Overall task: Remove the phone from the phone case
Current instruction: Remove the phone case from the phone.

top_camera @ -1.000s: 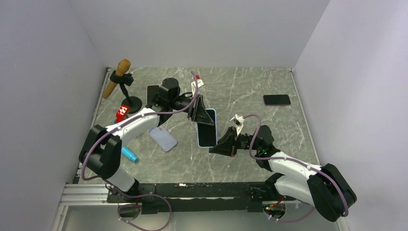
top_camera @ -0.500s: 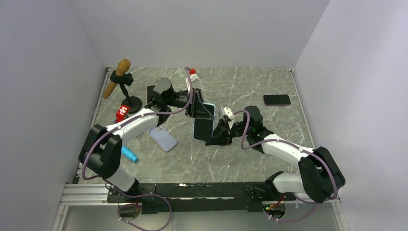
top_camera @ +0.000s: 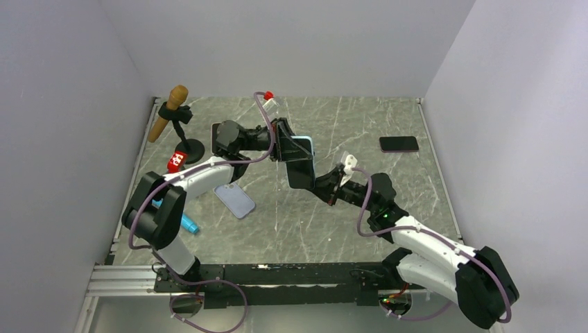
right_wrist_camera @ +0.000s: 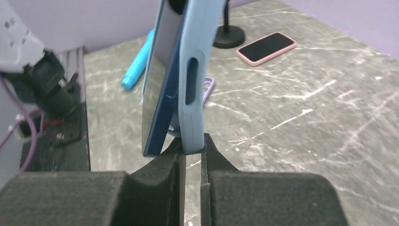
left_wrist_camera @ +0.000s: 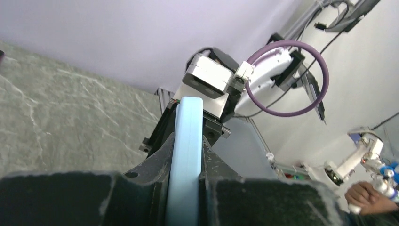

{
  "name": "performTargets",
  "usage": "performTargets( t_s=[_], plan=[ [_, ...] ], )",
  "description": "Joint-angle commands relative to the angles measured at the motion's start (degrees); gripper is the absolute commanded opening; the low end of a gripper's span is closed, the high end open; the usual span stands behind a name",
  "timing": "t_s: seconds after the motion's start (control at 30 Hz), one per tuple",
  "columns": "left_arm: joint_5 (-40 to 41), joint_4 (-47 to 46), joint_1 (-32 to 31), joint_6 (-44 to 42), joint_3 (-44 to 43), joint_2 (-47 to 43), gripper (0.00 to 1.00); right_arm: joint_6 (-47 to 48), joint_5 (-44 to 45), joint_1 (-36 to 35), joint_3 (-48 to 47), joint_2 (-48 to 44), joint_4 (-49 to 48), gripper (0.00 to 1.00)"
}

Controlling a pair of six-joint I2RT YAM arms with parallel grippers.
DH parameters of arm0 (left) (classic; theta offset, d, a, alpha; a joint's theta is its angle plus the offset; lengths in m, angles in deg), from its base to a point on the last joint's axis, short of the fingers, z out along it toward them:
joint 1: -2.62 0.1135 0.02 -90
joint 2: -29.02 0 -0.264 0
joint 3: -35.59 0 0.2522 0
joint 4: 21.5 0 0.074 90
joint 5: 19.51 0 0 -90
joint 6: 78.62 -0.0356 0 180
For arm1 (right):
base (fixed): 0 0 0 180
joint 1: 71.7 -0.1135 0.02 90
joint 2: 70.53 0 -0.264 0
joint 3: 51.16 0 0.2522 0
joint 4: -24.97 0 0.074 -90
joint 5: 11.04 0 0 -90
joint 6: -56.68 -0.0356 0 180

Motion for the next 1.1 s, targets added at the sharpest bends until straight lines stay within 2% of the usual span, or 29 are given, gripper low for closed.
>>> performTargets(
  t_s=[0.0,0.1,0.2,0.23,0.3,0.4,0.5,0.53,0.6,0.73,0.9,0.97,1.07],
  plan=[
    [-9.07,-9.14,-4.68,23.20,2.99,2.15,0.00,-9.44,30.71,3.19,-1.16,-2.32,-15.65,0.00],
    [-7.62,-19.98,-4.59,31.86,3.16,4.89,0.00,-12.66,26.27,3.22,-2.75,-3.10,-8.81,0.00],
    [-5.81,-27.82,-4.53,38.15,3.14,6.66,0.00,-17.23,26.32,3.19,-1.84,-5.11,-2.77,0.00],
    [-5.33,-28.10,-4.42,38.02,3.23,6.25,0.00,-19.86,26.14,3.20,-1.38,-5.82,-0.76,0.00],
    [-4.44,-23.54,-4.05,32.37,4.30,3.65,0.00,-24.14,25.64,3.10,-0.49,-7.21,4.18,0.03],
    [-1.97,-4.46,-3.18,17.43,6.18,-2.88,0.00,-31.72,24.23,3.08,5.12,-10.41,5.50,0.37],
    [5.17,14.81,-2.66,1.58,7.33,-9.93,0.00,-38.07,19.93,2.92,11.53,-14.03,-0.50,0.59],
    [8.24,18.62,-2.65,-1.69,8.00,-12.13,0.00,-39.90,18.83,2.69,13.32,-15.19,-3.37,0.67],
    [15.38,18.80,-2.62,-3.07,10.88,-15.74,0.00,-42.58,17.11,1.16,17.11,-16.62,-11.36,0.79],
    [26.31,11.96,-3.17,2.44,15.69,-19.48,0.00,-41.02,15.35,-4.20,19.93,-15.69,-21.92,0.78],
    [35.47,-7.61,-4.35,14.79,21.22,-17.75,0.00,-38.37,14.49,-11.95,18.21,-9.06,-35.25,0.67],
    [39.61,-12.46,-4.55,16.96,23.35,-17.85,0.00,-38.48,15.36,-13.51,18.22,-5.20,-43.54,0.66],
    [45.76,-14.78,-4.96,16.86,25.85,-19.76,0.00,-38.54,16.42,-14.78,16.20,0.03,-47.28,0.62]
  ],
)
